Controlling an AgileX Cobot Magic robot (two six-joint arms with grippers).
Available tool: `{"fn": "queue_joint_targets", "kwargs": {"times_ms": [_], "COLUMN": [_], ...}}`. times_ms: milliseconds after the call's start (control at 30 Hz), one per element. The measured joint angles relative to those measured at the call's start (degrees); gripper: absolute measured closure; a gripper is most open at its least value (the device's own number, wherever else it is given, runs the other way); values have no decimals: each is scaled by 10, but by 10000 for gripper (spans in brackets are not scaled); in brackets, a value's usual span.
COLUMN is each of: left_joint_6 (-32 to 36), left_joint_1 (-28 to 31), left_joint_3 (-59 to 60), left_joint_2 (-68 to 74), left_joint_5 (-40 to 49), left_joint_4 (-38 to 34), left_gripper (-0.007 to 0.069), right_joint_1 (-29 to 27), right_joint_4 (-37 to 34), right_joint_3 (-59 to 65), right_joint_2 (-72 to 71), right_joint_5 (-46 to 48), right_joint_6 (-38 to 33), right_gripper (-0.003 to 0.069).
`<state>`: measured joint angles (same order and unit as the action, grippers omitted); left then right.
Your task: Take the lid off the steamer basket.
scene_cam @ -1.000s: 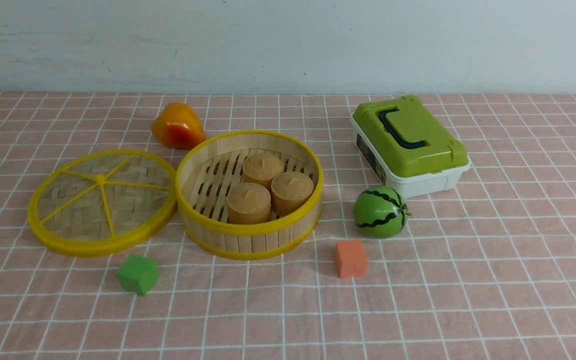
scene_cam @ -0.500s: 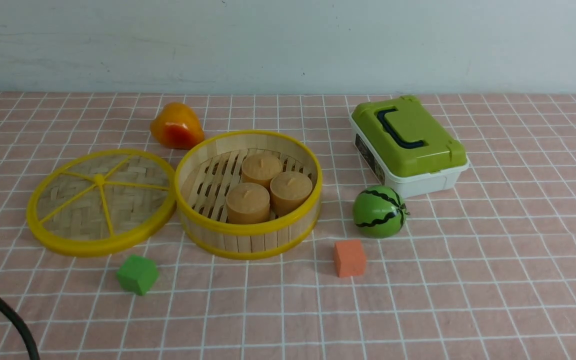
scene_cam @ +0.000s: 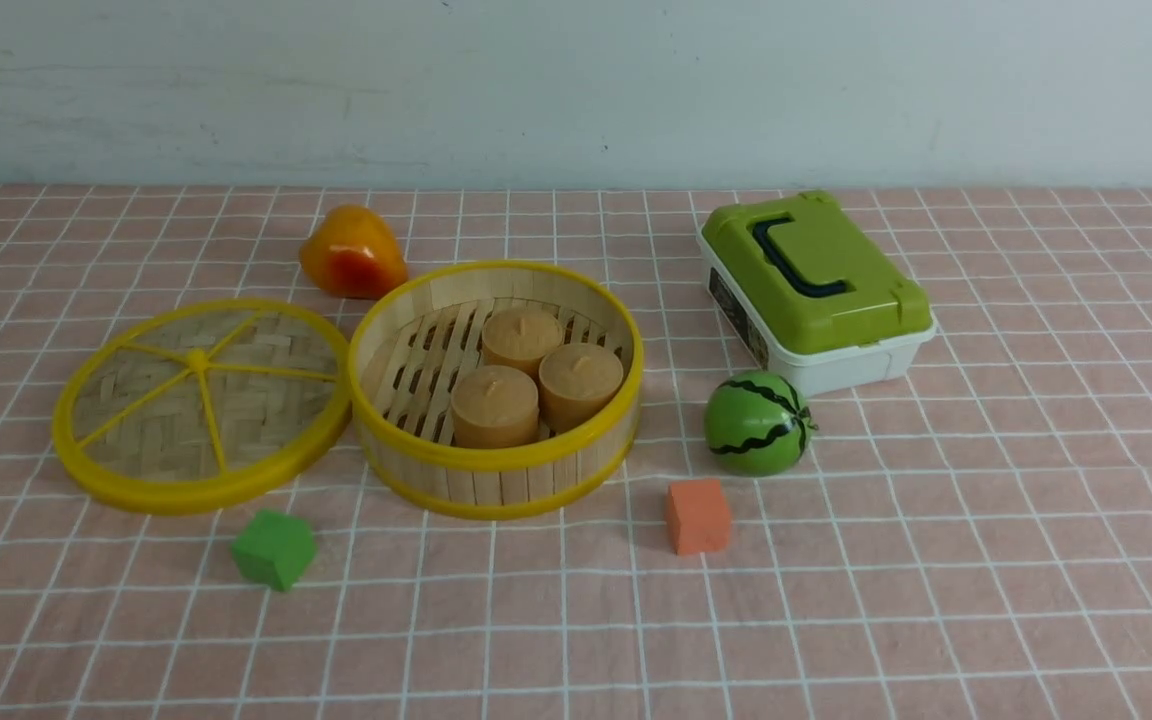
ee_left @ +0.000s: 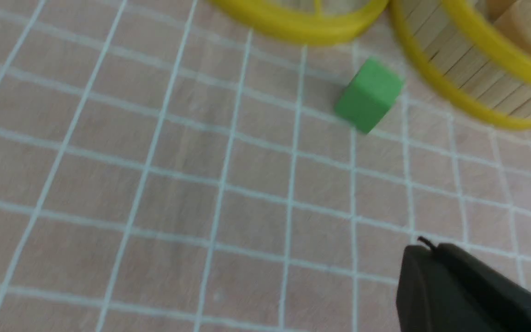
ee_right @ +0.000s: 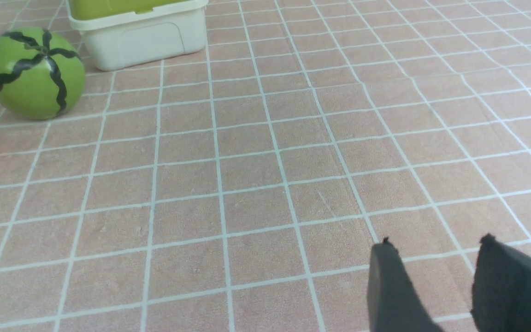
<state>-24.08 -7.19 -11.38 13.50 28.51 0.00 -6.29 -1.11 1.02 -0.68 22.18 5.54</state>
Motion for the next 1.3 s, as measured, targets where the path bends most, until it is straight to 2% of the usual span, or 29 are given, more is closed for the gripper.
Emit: {"fn": "queue_joint_targets", "kwargs": {"times_ms": [167, 267, 433, 833, 1300], "left_joint_6": [9, 31, 82, 130, 136], "left_joint_1": [-7, 16, 46, 49, 49], "left_joint_3": [67, 122, 130, 130, 130], "left_joint_2": [-114, -139, -141, -141, -141], "left_joint_5": [-53, -79, -64, -60, -57], "left_joint_4": [7, 7, 6, -6, -14], "left_gripper": [637, 637, 637, 634, 626], "right_joint_1": [0, 0, 0, 0, 0], "right_joint_4": [0, 0, 0, 0, 0], "right_joint_3": [0, 0, 0, 0, 0], "right_joint_2": [0, 0, 0, 0, 0], "right_joint_5": [0, 0, 0, 0, 0], "right_joint_6": [0, 0, 0, 0, 0], "right_gripper": [417, 417, 417, 417, 417]}}
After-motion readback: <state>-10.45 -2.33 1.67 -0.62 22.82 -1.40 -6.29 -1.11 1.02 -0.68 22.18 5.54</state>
